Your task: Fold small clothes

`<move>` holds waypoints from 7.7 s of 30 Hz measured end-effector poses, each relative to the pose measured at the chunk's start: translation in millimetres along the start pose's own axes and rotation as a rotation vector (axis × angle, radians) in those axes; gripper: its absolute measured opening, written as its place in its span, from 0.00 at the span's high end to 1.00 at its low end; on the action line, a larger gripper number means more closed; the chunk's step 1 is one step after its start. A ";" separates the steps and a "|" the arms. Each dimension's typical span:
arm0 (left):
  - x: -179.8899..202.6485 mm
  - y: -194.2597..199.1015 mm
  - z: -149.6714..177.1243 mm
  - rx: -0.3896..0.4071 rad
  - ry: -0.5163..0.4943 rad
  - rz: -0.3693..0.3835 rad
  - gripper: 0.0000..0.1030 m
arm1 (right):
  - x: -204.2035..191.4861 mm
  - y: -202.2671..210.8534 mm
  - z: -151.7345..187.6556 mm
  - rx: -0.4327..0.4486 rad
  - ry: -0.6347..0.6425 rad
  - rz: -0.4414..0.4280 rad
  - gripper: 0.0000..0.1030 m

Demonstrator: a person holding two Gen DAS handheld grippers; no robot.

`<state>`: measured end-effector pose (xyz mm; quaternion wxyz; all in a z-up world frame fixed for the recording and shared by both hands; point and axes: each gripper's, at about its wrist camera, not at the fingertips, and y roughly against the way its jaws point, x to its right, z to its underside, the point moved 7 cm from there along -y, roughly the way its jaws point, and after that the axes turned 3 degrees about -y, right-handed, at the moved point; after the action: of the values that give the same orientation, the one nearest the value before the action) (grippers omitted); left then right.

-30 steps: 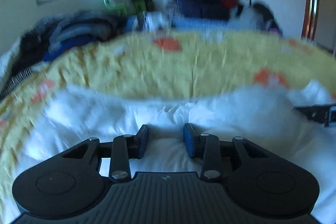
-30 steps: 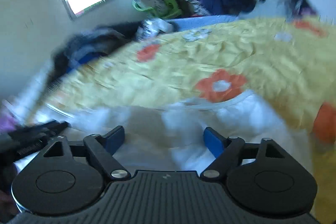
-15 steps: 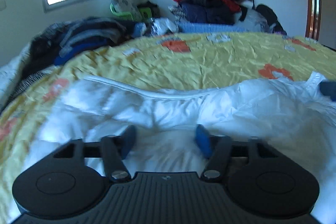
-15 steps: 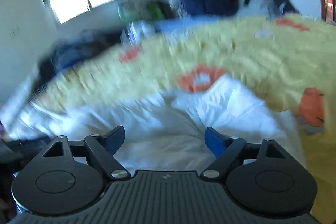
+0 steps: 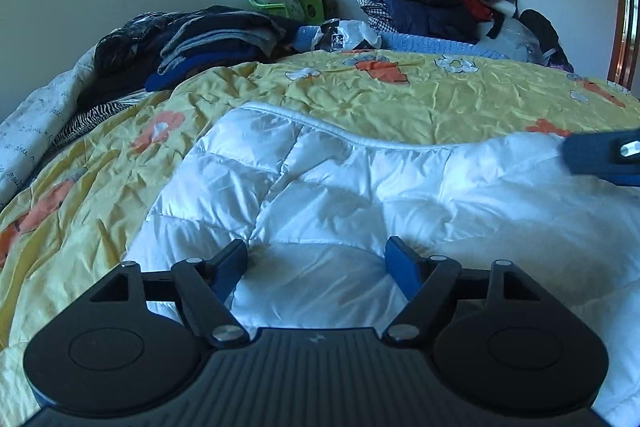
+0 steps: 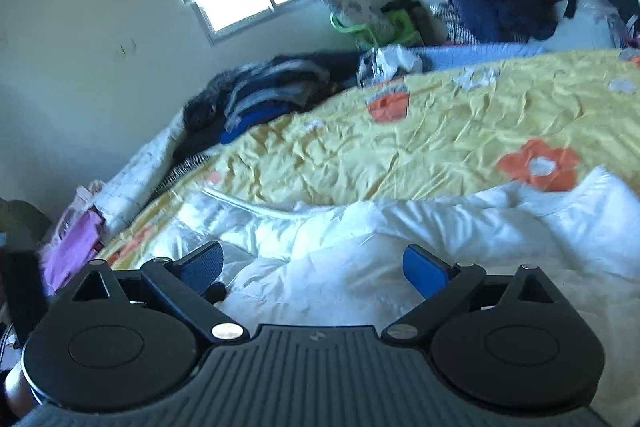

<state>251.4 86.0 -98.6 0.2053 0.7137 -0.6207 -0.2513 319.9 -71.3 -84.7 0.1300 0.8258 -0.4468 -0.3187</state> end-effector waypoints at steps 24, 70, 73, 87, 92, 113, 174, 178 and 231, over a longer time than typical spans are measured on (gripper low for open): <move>-126.2 71.5 83.0 0.048 0.771 0.024 0.17 | 30.9 -56.5 34.2 -0.025 0.069 0.102 0.03; 94.3 175.9 -31.1 0.230 0.174 0.370 0.88 | 86.9 -22.9 68.9 -0.042 -0.943 -0.239 0.76; 117.9 173.5 -31.7 0.205 0.111 0.412 0.88 | 84.2 -23.3 66.4 -0.109 -0.900 -0.275 0.76; 184.2 158.7 -22.9 0.158 -0.004 0.523 0.88 | 142.4 89.7 12.5 -0.003 -1.087 -0.523 0.01; 227.6 161.5 -1.7 0.184 -0.182 0.555 0.88 | 95.0 76.7 -26.1 -0.163 -0.675 -0.398 0.01; 302.9 111.2 25.4 0.004 -0.169 0.703 0.88 | 218.8 90.0 8.1 -0.179 -0.396 -0.097 0.68; 295.8 48.3 -23.0 0.086 -0.325 0.636 0.21 | 214.4 54.3 -18.4 0.012 -0.150 0.238 0.07; 252.3 90.6 -49.2 0.224 -0.235 0.739 0.20 | 216.0 113.3 -52.6 0.241 -0.386 0.138 0.03; 127.6 -8.5 -44.9 -0.176 0.374 0.690 0.02 | 260.8 157.4 -9.5 0.053 -0.515 0.151 0.01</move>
<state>298.7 -39.9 -81.6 0.4473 0.4766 -0.7519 -0.0856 326.6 -375.2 -105.8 0.0138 0.6851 -0.5337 -0.4956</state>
